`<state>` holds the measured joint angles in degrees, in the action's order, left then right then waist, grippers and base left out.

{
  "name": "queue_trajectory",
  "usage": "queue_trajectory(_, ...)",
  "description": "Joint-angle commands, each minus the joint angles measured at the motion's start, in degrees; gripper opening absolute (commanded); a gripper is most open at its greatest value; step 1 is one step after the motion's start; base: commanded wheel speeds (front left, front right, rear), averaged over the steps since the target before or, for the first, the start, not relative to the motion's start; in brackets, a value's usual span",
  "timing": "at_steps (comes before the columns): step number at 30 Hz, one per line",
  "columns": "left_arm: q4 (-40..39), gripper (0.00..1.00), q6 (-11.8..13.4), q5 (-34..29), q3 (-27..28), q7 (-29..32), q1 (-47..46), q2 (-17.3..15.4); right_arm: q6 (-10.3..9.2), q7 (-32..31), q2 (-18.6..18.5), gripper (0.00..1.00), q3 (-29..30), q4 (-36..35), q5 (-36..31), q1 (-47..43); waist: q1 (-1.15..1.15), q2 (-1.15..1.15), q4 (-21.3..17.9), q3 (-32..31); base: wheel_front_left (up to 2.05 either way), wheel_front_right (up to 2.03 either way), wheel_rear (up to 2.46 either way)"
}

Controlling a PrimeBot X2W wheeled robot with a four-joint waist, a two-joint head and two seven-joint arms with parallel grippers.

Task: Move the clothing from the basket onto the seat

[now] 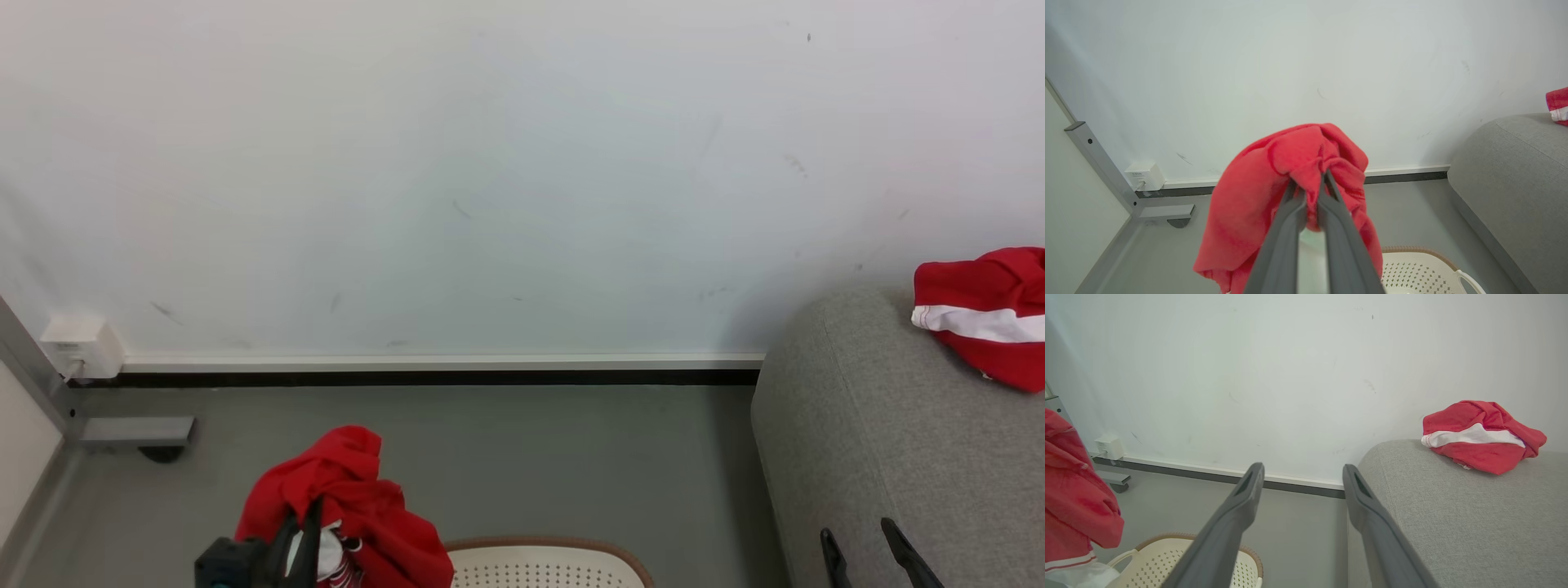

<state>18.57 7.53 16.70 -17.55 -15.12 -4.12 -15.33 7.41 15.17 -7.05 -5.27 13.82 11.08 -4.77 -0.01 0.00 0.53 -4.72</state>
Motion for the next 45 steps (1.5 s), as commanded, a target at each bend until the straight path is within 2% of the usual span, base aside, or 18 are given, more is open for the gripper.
queue_trajectory(1, -0.33, 0.00, -0.18, 0.49, 0.20, -0.04, 0.74, -0.53, 0.13, -0.05, -0.04, 1.00, -0.04, 0.21, 0.66, -0.45, 0.01, 0.00, 0.04, -0.03, 0.00, 0.00, 0.00)
queue_trajectory(13, -2.82, 0.00, -0.64, -0.31, -0.04, -0.04, 0.50, -0.85, 0.13, -0.05, -0.57, 1.00, -1.23, -0.24, 0.83, -0.11, 0.01, 0.00, 0.07, 0.27, 0.00, 0.00, 0.00)
queue_trajectory(20, -8.09, 0.00, -1.51, -1.75, -2.67, 1.05, -1.32, -0.56, 0.13, -0.05, -2.00, 1.00, -6.50, -3.71, 1.48, 1.94, 0.01, 0.00, -0.13, 0.82, 0.00, 0.00, 0.00)
queue_trajectory(29, -16.86, 0.00, -3.57, -3.54, -8.02, 4.57, -4.93, 1.63, 0.12, -0.06, -5.15, 1.00, -17.78, -9.42, 2.70, 6.05, 0.01, 0.00, -0.74, 0.83, 0.00, 0.00, 0.00)
queue_trajectory(36, -18.45, 0.00, -5.90, -4.60, -14.02, 6.62, -7.80, 5.28, 0.09, -0.06, -6.61, 1.00, -27.34, -10.08, 4.56, 10.95, 0.01, 0.00, -1.85, 0.81, 0.00, 0.00, 0.00)
queue_trajectory(40, -18.35, 0.00, -7.38, -5.16, -17.76, 7.24, -9.06, 7.56, 0.09, -0.06, -7.11, 1.00, -29.83, -8.72, 5.02, 12.88, 0.01, 0.00, -2.31, 0.80, 0.00, 0.00, 0.00)
queue_trajectory(45, -18.75, 0.00, -8.93, -5.10, -21.53, 8.52, -9.52, 9.15, 0.09, -0.05, -7.35, 1.00, -30.01, -7.91, 5.60, 13.76, 0.01, 0.00, -2.69, 0.82, 0.00, 0.00, 0.00)
